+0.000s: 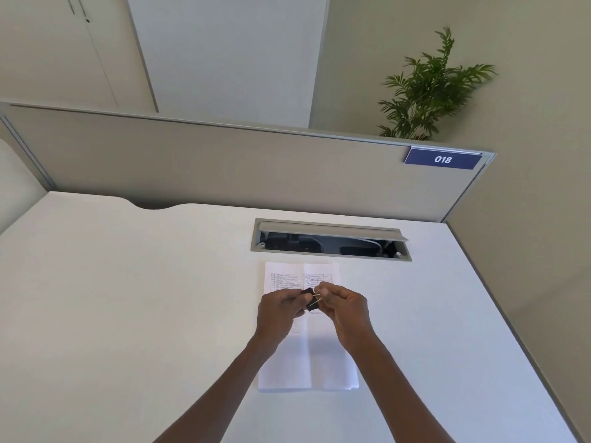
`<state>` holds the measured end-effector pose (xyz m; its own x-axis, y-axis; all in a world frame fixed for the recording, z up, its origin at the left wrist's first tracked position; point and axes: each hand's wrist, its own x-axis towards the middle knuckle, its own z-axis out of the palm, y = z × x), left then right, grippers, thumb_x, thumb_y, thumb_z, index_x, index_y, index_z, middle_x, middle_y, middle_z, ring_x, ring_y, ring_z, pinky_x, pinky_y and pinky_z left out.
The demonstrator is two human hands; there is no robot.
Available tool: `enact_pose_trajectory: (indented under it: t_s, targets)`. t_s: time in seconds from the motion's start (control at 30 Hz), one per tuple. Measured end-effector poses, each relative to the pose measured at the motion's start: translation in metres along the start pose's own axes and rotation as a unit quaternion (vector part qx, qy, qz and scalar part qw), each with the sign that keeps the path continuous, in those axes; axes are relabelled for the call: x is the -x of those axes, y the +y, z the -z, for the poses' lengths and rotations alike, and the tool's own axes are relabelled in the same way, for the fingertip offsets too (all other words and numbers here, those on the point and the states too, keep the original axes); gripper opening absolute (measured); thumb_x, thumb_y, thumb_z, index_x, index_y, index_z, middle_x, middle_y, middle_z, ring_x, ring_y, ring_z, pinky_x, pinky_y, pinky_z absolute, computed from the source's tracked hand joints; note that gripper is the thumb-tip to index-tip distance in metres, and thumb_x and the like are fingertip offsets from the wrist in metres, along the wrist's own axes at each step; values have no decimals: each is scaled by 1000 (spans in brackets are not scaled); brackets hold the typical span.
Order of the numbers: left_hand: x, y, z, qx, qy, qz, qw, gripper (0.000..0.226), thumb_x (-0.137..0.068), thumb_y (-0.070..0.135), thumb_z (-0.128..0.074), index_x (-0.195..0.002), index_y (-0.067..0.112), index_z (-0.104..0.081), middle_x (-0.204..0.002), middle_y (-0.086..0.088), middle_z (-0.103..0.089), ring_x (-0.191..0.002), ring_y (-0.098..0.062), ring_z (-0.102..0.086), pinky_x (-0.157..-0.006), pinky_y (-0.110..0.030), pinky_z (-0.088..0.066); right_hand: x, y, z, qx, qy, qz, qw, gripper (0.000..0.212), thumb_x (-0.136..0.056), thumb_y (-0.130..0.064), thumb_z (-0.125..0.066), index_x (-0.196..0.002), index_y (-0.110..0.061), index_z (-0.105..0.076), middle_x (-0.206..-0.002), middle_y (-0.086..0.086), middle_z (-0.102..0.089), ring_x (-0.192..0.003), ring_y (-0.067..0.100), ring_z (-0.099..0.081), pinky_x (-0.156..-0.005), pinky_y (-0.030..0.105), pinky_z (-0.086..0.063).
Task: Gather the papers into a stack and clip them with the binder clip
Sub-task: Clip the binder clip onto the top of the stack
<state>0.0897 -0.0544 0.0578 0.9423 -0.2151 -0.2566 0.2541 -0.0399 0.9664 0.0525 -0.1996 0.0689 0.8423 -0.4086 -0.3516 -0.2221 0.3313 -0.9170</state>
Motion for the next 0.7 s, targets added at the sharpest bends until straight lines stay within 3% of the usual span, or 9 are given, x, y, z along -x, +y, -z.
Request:
enact_pose_trajectory:
  t_s: [0.07,0.13,0.23,0.3,0.37,0.47,0.53,0.63,0.7]
  targets:
    - [-11,-7,5,-56,40,-2,998,12,-84,29,-76,-81,18,-79,-75,2,-76,-75,-16,-70,-72,-26,-54,-15,10,-2,-15,14,-34,999,15,-87,2,-68,-101,6,-73,-100,22,-74,-99,36,-70,-93,45,-56]
    - [-24,-16,11,-120,105,-7,987,25,-84,32,-76,-82,7,-73,-75,-8,-71,-67,-13,-59,-67,-25,-46,-28,22,-5,-23,23,-66,997,14,-87,3,-68,-100,7,-72,-102,23,-73,-103,37,-69,-95,47,-55]
    - [-45,-23,20,-145,176,40,973,40,-82,26,-78,-113,2,-68,-107,-11,-73,-94,-17,-68,-76,-18,-42,-44,39,-5,-28,26,-111,993,13,-88,7,-65,-98,12,-70,-105,27,-71,-104,41,-68,-95,50,-55]
    - [-61,-29,23,-159,190,74,966,55,-82,25,-79,-127,0,-59,-123,-14,-68,-112,-27,-65,-94,-29,-45,-54,49,-2,-25,23,-134,990,12,-87,12,-61,-95,16,-69,-105,32,-69,-102,45,-67,-93,51,-55]
    - [-75,-37,25,-186,192,106,958,61,-81,28,-78,-129,-3,-56,-123,-18,-67,-117,-33,-61,-100,-39,-45,-61,57,1,-19,31,-151,988,13,-86,15,-58,-93,18,-68,-105,33,-69,-95,45,-69,-91,50,-57]
    - [-87,-41,24,-214,193,140,947,38,-81,27,-74,-101,-2,-60,-92,-19,-72,-96,-35,-61,-81,-38,-48,-68,65,4,-11,30,-165,986,14,-86,17,-54,-92,21,-65,-105,37,-66,-82,39,-67,-86,48,-58]
    - [-92,-40,23,-224,192,157,943,28,-81,23,-71,-78,7,-49,-70,-10,-64,-79,-28,-53,-66,-32,-39,-72,67,4,1,26,-167,986,15,-85,18,-52,-91,22,-65,-105,37,-66,-80,37,-67,-81,44,-59]
    - [-97,-35,19,-257,187,175,932,29,-80,26,-73,-82,3,-55,-80,-17,-66,-84,-32,-62,-60,-30,-37,-75,66,4,16,22,-166,986,15,-86,18,-52,-93,21,-66,-103,34,-69,-79,36,-68,-70,35,-59]
    - [-100,-32,17,-269,171,186,930,33,-80,29,-74,-79,3,-53,-74,-14,-62,-85,-32,-64,-58,-29,-38,-75,67,4,16,21,-167,986,14,-87,16,-55,-92,19,-68,-102,32,-70,-83,37,-70,-76,38,-60]
